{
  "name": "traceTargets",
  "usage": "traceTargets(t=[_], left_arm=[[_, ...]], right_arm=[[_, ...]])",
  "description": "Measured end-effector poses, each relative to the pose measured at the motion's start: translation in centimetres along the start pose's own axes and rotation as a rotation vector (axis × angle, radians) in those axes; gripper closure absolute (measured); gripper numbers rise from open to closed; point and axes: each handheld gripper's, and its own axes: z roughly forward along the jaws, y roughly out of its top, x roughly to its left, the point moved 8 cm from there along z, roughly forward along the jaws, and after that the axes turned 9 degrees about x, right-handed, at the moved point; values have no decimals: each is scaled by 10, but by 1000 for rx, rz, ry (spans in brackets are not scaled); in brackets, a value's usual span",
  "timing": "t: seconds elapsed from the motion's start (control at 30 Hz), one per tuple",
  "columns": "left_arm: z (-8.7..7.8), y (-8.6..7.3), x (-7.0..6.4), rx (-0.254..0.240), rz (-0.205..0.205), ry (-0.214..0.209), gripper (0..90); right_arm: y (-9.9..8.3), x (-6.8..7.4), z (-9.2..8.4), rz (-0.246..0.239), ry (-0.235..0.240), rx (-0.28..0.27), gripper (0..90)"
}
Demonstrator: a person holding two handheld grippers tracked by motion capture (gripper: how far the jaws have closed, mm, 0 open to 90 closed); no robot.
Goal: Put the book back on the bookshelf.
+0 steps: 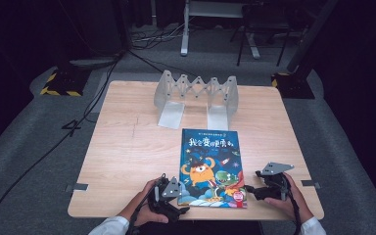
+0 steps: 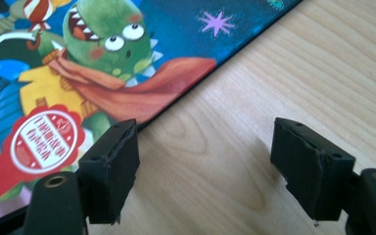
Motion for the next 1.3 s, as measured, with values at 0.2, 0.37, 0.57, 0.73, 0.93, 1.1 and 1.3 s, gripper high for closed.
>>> traceTargets(t=[0.2, 0.37, 0.57, 0.73, 0.93, 1.1, 1.3], left_arm=[[-6, -9, 13, -1, -24, 25, 170], [-12, -18, 20, 0, -20, 22, 146], [-19, -28, 35, 1, -64, 55, 149], [-18, -26, 49, 2, -125, 98, 148], [-13, -18, 48, 1, -132, 105, 147], [-10, -14, 39, 0, -123, 96, 148], [-9, -13, 38, 0, -120, 94, 153]], right_arm=[[-8, 5, -6, -19, 9, 47, 270], [-14, 16, -12, -45, 23, 124, 269], [-21, 33, -19, -79, 33, 214, 278], [-22, 48, -22, -103, 42, 271, 365], [-20, 59, -25, -142, 52, 390, 459], [-15, 64, -24, -174, 51, 504, 521], [-6, 73, -20, -199, 60, 517, 674]])
